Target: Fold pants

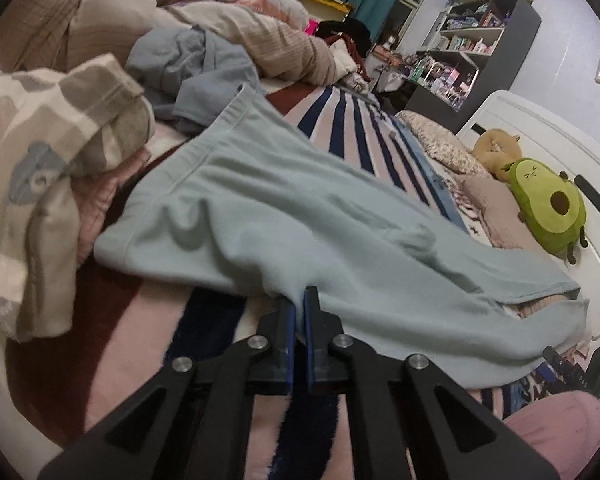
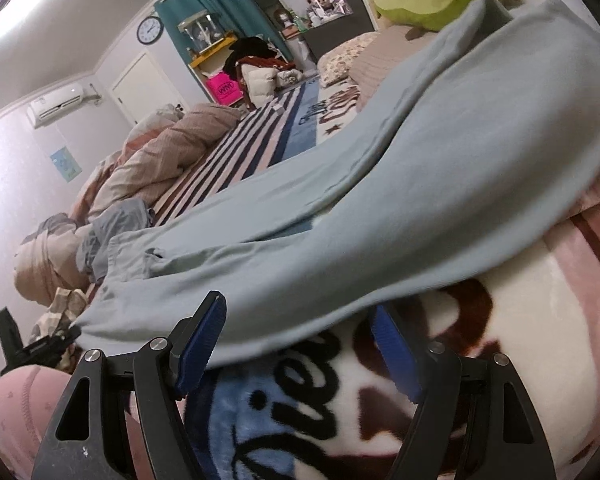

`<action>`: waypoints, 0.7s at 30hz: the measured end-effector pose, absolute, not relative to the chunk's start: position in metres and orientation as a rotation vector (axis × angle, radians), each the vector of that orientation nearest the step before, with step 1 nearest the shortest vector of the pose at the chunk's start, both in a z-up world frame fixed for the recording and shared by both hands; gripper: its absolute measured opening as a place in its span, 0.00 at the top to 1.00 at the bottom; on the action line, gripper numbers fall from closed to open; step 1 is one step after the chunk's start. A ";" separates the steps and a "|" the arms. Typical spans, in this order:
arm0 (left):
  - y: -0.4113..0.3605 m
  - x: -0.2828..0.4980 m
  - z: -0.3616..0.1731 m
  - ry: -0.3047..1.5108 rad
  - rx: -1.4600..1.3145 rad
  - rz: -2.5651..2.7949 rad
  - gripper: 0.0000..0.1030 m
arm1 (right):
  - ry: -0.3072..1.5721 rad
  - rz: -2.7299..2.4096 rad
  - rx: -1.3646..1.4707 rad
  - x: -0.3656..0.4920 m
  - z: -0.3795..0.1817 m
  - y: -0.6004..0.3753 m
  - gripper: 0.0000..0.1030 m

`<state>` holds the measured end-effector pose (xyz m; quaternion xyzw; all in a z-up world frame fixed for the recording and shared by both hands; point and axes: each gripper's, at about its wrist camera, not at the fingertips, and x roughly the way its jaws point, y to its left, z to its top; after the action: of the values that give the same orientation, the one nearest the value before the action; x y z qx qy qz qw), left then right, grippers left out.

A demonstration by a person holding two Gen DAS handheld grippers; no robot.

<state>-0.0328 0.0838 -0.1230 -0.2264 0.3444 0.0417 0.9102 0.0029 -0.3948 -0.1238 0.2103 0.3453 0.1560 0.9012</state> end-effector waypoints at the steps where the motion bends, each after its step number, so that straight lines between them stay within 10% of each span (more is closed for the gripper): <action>1: 0.084 -0.033 -0.126 0.719 -0.469 0.089 0.98 | 0.720 0.313 0.432 0.004 -0.126 -0.395 0.31; 16: 0.080 -0.010 -0.152 0.770 -0.500 0.074 0.81 | 0.707 0.106 0.436 0.004 -0.133 -0.453 0.44; 18: 0.076 -0.009 -0.150 0.770 -0.478 0.075 0.80 | 0.700 0.083 0.429 0.009 -0.133 -0.452 0.52; 21: 0.075 -0.010 -0.149 0.772 -0.467 0.078 0.80 | 0.699 0.049 0.413 0.014 -0.134 -0.454 0.90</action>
<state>-0.0099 0.0753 -0.1492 -0.2254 0.3730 0.0378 0.8992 0.0137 -0.4537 -0.1337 0.2007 0.3398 0.0236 0.9185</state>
